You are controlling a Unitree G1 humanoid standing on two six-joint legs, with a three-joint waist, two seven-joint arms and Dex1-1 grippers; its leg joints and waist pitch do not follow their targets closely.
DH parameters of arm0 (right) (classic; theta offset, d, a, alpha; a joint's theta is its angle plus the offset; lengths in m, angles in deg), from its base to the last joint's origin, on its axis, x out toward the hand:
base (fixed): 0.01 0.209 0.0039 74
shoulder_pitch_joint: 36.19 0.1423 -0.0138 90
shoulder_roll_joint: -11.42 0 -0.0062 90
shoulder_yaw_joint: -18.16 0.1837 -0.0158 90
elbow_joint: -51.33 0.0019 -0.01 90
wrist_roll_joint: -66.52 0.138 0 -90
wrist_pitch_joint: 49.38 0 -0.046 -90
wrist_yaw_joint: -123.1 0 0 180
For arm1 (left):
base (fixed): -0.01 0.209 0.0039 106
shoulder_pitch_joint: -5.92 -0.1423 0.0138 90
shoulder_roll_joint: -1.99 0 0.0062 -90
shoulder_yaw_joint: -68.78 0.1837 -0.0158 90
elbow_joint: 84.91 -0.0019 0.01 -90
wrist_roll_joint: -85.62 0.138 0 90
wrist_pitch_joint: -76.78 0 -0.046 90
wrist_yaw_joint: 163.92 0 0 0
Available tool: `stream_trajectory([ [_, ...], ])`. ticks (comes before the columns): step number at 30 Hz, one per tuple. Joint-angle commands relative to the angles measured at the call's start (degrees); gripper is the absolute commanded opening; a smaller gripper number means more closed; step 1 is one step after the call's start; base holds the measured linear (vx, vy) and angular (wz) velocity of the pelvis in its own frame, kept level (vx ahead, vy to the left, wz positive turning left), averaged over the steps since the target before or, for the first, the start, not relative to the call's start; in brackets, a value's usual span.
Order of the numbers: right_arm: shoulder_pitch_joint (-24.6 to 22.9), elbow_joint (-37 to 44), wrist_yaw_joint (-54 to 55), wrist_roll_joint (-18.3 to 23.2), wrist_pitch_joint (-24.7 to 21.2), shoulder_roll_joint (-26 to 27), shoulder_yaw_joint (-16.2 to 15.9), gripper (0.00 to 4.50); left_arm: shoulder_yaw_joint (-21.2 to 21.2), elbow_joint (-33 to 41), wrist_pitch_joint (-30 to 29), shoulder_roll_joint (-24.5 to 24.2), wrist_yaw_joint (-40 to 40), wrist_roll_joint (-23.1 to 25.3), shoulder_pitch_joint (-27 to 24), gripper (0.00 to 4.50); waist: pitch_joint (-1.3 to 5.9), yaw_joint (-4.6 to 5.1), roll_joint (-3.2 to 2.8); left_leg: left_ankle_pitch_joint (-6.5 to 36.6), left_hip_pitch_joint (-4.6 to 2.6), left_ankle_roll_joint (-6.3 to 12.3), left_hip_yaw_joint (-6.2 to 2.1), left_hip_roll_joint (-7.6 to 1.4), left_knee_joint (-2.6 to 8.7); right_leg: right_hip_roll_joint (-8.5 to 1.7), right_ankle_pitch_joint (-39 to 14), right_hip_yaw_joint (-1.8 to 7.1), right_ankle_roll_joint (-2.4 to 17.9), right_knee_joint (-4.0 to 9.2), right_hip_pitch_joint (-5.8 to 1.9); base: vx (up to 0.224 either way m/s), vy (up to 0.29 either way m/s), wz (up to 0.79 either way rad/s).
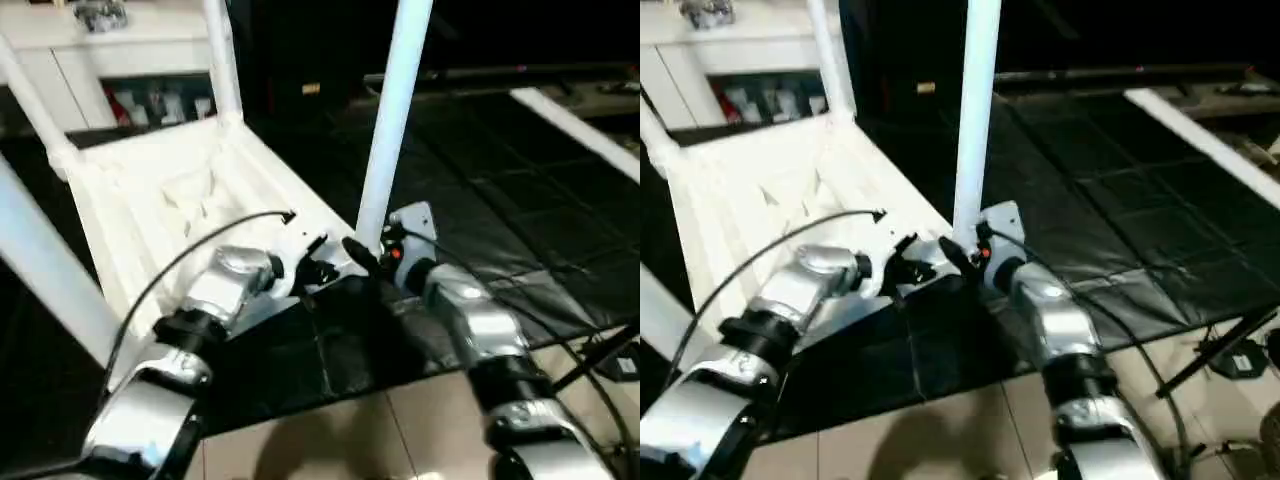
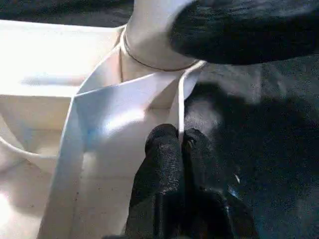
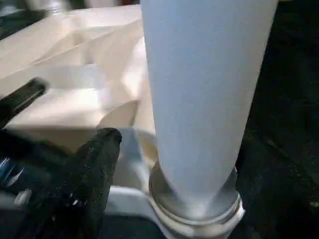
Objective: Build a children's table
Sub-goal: Rotate leg to tighten
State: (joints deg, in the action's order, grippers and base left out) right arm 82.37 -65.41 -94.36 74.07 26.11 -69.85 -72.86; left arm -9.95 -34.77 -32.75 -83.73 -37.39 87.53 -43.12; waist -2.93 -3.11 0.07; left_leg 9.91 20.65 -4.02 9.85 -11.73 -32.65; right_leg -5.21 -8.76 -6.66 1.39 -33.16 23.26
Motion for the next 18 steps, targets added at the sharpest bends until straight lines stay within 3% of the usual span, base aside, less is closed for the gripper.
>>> stream_trajectory([
  [1, -1.5, 3.0, -7.0, 2.1, -2.3, -0.4, -4.6, 4.06, -0.1, 4.0, 2.8, -0.6, -3.0, -2.1, 0.4, 0.00, 4.34, -0.44, 0.44, 6.1, 0.08, 6.29, 0.11, -1.36, 2.90, -3.50, -6.7, 3.38, 12.3, 2.79, -3.81, 0.000, 0.000, 0.00],
  [4, -2.9, 6.2, -11.2, 3.3, -3.2, -3.1, -4.9, 4.22, 0.9, 7.2, 3.5, -2.6, -7.6, -3.1, -1.5, 0.00, 4.41, -0.77, 0.10, 4.6, 0.16, 6.62, 0.00, -1.55, 2.83, -3.51, -3.8, 3.34, 13.5, 2.29, -3.80, 0.000, 0.000, 0.00],
  [5, -3.4, 7.4, -12.7, 3.6, -3.6, -4.1, -5.1, 4.45, 1.3, 8.6, 3.7, -3.4, -9.5, -3.7, -2.3, 0.00, 4.46, -0.78, -0.07, 4.8, 0.14, 6.24, -0.08, -1.67, 2.83, -3.40, -3.6, 3.28, 13.7, 2.26, -3.85, 0.000, 0.000, 0.00],
  [7, -4.0, 9.3, -15.4, 4.4, -4.7, -5.8, -5.3, 4.45, 1.7, 10.9, 3.2, -4.5, -12.6, -4.7, -3.7, 0.00, 4.28, -0.77, -0.07, 6.0, 0.03, 6.12, 0.01, -1.76, 2.90, -3.33, -4.2, 3.29, 14.0, 2.32, -3.65, 0.000, 0.000, 0.00],
  [13, -4.9, 12.3, -19.4, 5.7, -6.3, -8.8, -6.3, 4.45, 2.6, 14.0, 2.9, -6.5, -15.6, -5.4, -5.5, 0.00, 4.06, -1.47, 0.25, 8.8, -0.41, 3.87, 0.23, -1.82, 3.02, -3.33, -9.9, 3.51, 12.5, 2.84, -3.29, 0.000, 0.000, 0.00],
  [15, -4.8, 12.7, -20.4, 6.0, -6.8, -9.5, -6.5, 4.45, 2.6, 14.5, 2.9, -6.9, -16.2, -5.5, -5.7, 0.00, 4.11, -2.05, 0.26, 8.4, -0.49, 3.32, 0.22, -1.86, 3.01, -3.46, -10.2, 3.65, 12.1, 2.67, -3.21, 0.000, 0.000, 0.00],
  [18, -4.2, 13.3, -22.6, 6.7, -7.8, -10.7, -6.6, 4.45, 2.9, 15.1, 3.1, -7.7, -17.6, -5.6, -6.1, 0.00, 4.13, -2.09, 0.46, 8.0, -0.31, 3.32, 0.21, -1.78, 2.94, -3.32, -9.5, 3.66, 11.9, 2.51, -3.31, 0.000, 0.000, 0.00],
])
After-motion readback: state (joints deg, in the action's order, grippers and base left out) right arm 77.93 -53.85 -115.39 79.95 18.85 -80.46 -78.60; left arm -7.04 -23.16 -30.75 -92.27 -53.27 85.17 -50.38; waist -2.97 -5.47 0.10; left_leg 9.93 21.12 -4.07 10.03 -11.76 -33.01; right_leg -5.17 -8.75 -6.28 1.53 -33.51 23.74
